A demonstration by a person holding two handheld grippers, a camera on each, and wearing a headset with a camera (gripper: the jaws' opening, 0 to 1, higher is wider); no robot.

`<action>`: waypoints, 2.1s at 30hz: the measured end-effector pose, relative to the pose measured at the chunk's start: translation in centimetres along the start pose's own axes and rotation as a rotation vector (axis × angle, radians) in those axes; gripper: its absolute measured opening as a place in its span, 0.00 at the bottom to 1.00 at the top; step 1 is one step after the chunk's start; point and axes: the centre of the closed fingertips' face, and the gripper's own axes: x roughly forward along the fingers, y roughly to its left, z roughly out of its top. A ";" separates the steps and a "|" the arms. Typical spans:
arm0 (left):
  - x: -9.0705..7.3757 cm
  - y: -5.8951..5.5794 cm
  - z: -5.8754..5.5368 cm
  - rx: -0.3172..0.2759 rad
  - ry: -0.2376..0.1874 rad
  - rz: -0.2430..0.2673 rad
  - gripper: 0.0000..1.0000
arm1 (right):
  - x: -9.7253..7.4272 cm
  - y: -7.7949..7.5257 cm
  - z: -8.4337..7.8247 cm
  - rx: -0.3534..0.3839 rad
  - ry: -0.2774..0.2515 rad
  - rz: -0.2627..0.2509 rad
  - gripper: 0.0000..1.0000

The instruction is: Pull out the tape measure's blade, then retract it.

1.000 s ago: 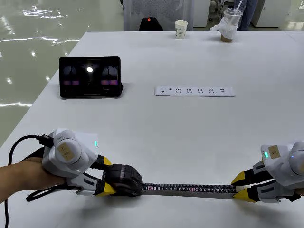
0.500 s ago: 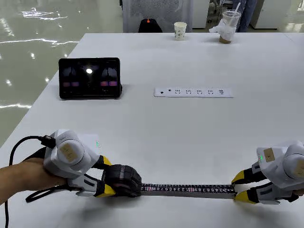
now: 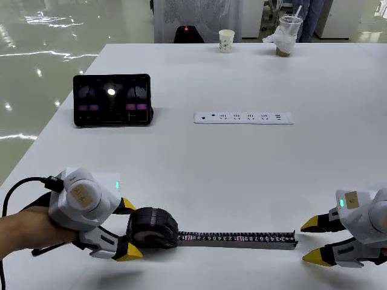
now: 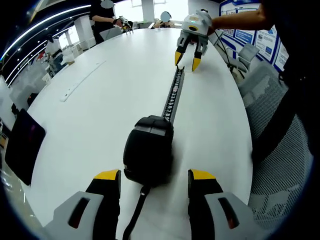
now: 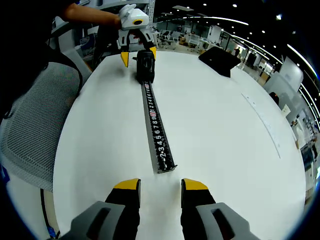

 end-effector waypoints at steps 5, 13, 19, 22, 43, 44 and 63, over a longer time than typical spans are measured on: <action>-0.5 -0.5 -0.7 -0.034 -0.011 0.019 0.54 | -0.5 0.3 0.0 0.029 -0.011 -0.028 0.34; -1.0 -1.4 -1.2 -0.102 -0.036 0.045 0.62 | -1.0 1.3 -0.1 0.093 -0.024 -0.059 0.42; -1.3 -2.4 -1.2 -0.151 -0.058 0.057 0.65 | -1.5 2.5 -0.8 0.141 -0.024 -0.077 0.49; -1.4 -2.7 -1.2 -0.171 -0.067 0.065 0.67 | -1.7 2.9 -1.1 0.158 -0.021 -0.085 0.51; -2.2 -5.1 -2.1 -0.320 -0.123 0.141 0.77 | -1.7 5.7 -0.5 0.332 -0.062 -0.153 0.65; -2.2 -5.1 -2.2 -0.326 -0.126 0.145 0.77 | -1.7 5.7 -0.4 0.341 -0.064 -0.163 0.67; -3.0 -7.0 -2.1 -0.489 -0.194 0.251 0.85 | -2.1 6.5 1.5 0.492 -0.148 -0.278 0.79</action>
